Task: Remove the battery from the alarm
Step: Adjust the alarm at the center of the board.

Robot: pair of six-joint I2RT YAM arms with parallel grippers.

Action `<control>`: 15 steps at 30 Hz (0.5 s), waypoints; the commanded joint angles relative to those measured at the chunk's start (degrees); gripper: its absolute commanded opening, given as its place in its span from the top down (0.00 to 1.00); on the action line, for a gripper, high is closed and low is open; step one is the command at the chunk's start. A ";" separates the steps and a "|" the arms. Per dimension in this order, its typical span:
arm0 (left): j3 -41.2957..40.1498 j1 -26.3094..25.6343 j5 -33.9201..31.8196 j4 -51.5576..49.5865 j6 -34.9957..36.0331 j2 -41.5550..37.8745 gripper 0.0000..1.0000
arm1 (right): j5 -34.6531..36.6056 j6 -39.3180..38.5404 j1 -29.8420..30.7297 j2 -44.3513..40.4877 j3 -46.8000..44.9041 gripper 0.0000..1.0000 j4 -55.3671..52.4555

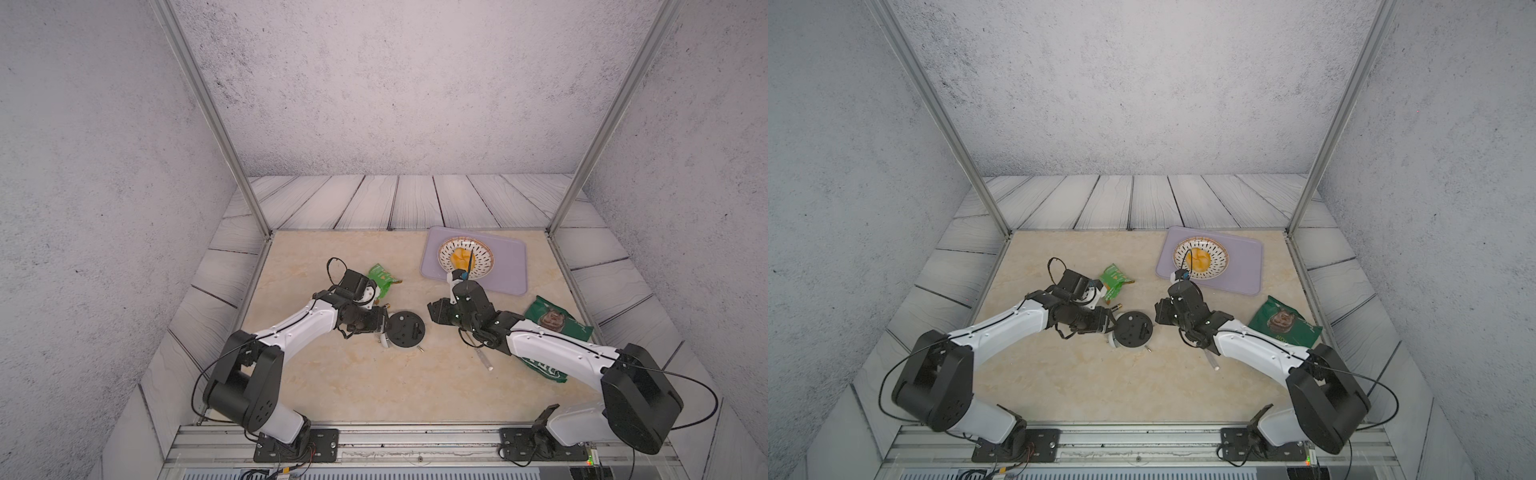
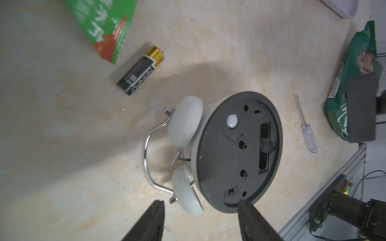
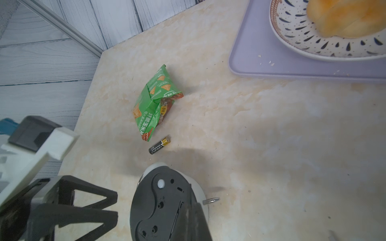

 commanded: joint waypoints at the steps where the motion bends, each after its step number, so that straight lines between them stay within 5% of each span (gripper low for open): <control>1: 3.02 0.55 7.76 -1.47 -3.43 3.65 0.43 | 1.58 1.59 1.32 -0.77 -1.61 1.00 4.82; 15: -6.70 -1.38 18.24 11.92 -18.06 4.60 0.41 | 2.89 5.18 2.97 1.87 -5.10 1.00 7.75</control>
